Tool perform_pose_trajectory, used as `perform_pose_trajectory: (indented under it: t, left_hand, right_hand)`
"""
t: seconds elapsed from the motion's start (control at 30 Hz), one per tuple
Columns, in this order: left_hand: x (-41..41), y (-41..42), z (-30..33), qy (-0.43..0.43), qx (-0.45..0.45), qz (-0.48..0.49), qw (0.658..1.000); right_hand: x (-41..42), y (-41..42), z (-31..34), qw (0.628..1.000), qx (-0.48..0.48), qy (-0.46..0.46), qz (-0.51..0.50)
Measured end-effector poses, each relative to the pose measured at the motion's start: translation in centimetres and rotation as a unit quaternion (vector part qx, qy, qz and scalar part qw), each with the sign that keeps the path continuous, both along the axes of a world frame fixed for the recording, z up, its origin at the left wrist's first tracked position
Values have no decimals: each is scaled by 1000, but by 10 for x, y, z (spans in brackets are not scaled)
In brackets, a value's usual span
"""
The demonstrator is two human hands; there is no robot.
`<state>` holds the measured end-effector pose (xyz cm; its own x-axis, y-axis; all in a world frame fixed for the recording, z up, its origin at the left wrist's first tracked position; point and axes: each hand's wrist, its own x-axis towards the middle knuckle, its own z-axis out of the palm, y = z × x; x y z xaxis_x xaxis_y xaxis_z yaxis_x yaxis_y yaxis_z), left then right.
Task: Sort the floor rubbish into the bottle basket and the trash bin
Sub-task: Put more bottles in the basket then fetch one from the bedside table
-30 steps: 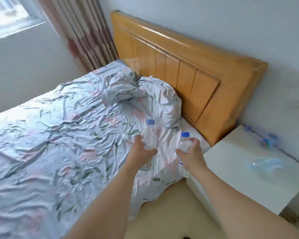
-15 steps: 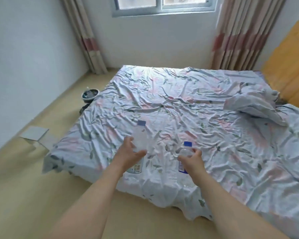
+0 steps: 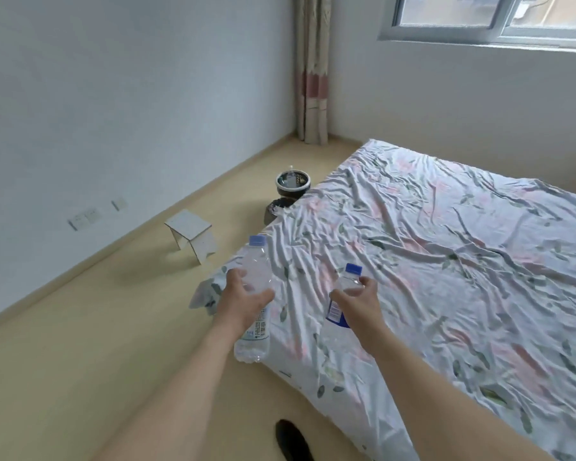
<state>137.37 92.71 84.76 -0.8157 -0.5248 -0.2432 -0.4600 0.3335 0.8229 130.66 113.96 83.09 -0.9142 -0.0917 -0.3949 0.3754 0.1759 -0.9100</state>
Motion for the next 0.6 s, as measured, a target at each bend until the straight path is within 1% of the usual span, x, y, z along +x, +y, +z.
perform_pose_trajectory:
  t: [0.13, 0.2, 0.33, 0.4, 0.57, 0.6]
  left_hand:
    - [-47, -82, -2, 20, -10, 37, 999]
    - [-71, -131, 6, 23, -35, 67, 997]
    - [-107, -212, 28, 21, -87, 104, 991]
    - [-120, -256, 34, 18, -89, 134, 987]
    - [-140, -346, 26, 23, -68, 158, 985]
    - [-145, -374, 21, 27, -56, 162, 985]
  right_hand:
    - [-61, -93, -8, 999, -36, 10, 28]
    - [-98, -143, -3, 997, -56, 10, 54]
    - [-153, -224, 12, 993, -62, 23, 93]
    - [-171, -270, 16, 991, -65, 21, 119]
    - [-201, -357, 12, 984, -79, 24, 157]
    - [-210, -386, 8, 983, -81, 27, 162]
